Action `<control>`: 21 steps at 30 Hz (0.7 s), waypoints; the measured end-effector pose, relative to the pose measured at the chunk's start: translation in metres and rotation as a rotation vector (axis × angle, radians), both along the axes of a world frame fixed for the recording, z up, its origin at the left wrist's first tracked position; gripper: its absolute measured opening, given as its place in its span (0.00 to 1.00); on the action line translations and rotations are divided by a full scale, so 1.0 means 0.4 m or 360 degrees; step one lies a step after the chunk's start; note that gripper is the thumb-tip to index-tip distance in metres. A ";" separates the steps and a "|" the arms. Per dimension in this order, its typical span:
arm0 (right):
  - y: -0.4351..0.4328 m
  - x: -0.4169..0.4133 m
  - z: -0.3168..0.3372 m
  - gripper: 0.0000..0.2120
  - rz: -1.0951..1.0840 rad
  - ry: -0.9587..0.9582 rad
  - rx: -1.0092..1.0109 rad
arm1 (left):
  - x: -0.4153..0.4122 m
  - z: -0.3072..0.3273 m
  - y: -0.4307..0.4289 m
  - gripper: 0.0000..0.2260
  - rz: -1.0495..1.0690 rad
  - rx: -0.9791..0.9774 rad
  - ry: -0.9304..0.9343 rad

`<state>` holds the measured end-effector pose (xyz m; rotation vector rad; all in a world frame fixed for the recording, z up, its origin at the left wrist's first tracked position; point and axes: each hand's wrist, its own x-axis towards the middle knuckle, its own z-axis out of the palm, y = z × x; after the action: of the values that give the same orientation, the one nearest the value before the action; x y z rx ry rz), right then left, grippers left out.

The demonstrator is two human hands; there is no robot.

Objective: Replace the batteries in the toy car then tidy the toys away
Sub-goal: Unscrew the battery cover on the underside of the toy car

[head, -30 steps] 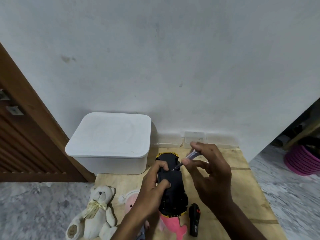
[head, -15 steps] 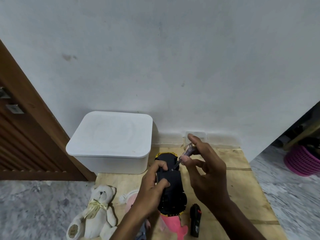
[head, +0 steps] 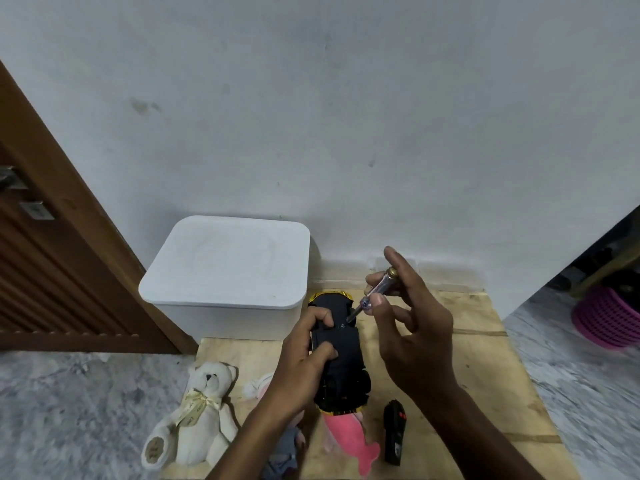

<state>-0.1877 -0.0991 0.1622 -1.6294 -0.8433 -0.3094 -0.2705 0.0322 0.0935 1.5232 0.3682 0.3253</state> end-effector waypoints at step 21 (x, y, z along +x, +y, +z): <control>0.007 -0.015 -0.004 0.26 -0.0083 -0.0113 -0.0033 | -0.003 0.006 -0.001 0.11 0.0008 -0.0024 -0.0017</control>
<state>-0.1937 -0.0961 0.1607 -1.6700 -0.8612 -0.3984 -0.2716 0.0316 0.0960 1.5052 0.3650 0.3338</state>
